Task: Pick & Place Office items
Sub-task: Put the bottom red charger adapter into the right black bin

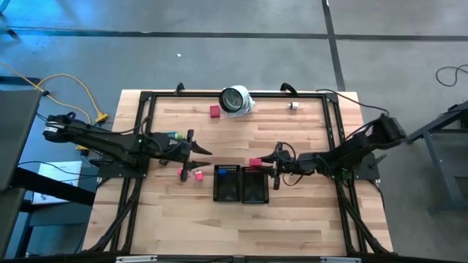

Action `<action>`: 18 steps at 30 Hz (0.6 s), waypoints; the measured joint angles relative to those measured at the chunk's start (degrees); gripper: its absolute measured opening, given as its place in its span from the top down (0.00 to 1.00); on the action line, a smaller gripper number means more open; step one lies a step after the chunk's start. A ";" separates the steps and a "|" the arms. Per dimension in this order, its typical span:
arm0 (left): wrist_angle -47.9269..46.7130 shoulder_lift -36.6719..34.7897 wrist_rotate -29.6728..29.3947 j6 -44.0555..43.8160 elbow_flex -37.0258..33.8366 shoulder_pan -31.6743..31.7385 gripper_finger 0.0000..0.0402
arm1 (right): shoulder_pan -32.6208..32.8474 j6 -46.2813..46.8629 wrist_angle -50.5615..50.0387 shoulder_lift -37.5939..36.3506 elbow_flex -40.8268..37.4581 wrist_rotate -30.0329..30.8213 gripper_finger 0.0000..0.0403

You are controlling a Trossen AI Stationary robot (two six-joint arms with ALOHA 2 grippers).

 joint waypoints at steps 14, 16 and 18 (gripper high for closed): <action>0.20 0.18 0.02 -0.56 0.00 0.00 0.60 | 2.62 3.63 16.79 17.53 0.00 3.56 0.74; 0.18 0.18 0.02 -0.77 0.00 0.00 0.60 | 2.89 3.95 16.68 17.81 0.00 3.73 0.74; 0.20 0.18 0.04 -0.97 0.00 0.00 0.60 | 3.20 3.75 16.78 17.81 0.01 3.81 0.74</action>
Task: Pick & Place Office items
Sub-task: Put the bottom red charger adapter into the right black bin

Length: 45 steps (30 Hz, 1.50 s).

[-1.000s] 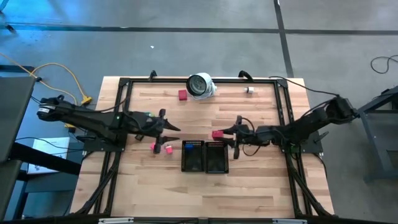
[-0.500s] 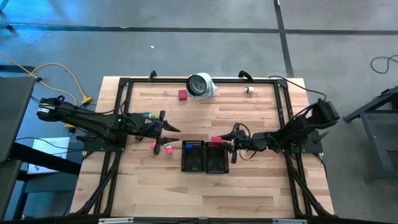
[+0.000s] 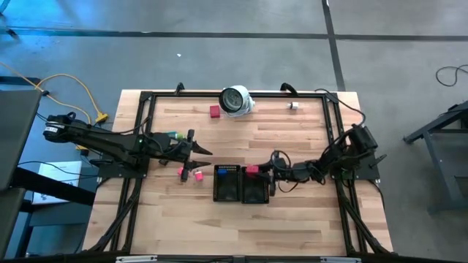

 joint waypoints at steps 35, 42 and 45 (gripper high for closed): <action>-0.04 0.02 -0.02 -0.01 0.09 0.00 0.60 | 0.37 3.68 -8.44 -0.01 0.05 -0.01 0.74; -0.04 0.02 -0.02 -0.01 0.09 0.00 0.60 | 0.37 3.70 -8.86 -0.01 0.05 -0.04 0.74; -0.04 0.02 -0.02 -0.01 0.09 0.00 0.60 | 0.37 3.83 -9.11 -0.01 0.05 -0.04 0.74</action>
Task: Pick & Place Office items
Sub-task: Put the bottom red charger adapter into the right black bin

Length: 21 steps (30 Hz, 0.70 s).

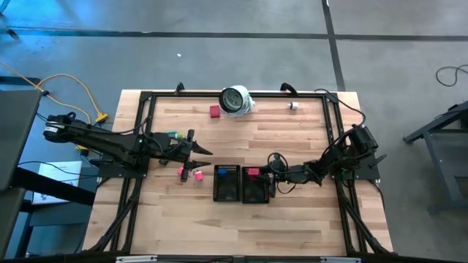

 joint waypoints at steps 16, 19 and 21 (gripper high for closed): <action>0.00 0.00 0.00 0.00 0.00 0.00 0.60 | 0.00 0.08 0.31 0.00 0.00 0.05 0.69; -0.02 0.00 0.00 0.00 0.00 0.00 0.60 | 0.00 -0.12 1.08 0.00 0.02 0.02 0.62; -0.02 0.00 0.00 0.00 0.00 0.01 0.60 | 0.00 -0.36 1.63 -0.02 0.02 0.02 0.58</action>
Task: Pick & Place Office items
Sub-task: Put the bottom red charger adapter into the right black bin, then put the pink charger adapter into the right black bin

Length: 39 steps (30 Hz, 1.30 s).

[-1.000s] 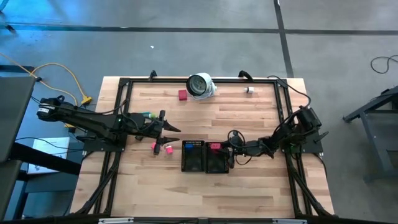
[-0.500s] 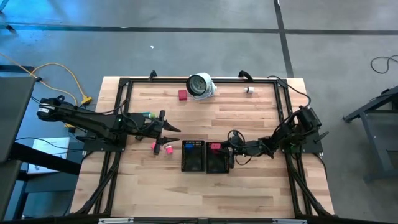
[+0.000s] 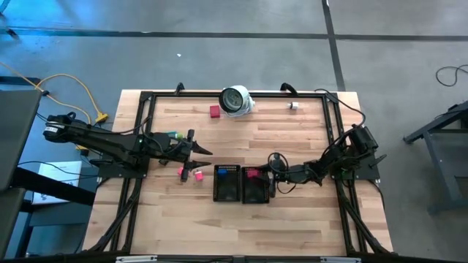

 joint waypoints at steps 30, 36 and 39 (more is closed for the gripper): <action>-1.23 0.00 0.00 0.54 0.00 0.00 0.60 | 0.00 -9.76 10.00 -2.39 0.00 -4.15 0.52; -8.63 -1.61 -0.07 -0.90 0.00 0.93 0.60 | 0.00 -18.78 9.63 -13.88 -3.25 -3.24 0.52; -12.27 -3.23 -0.11 -1.47 -0.02 1.45 0.60 | 0.00 -21.54 6.25 -22.15 -6.35 0.29 0.52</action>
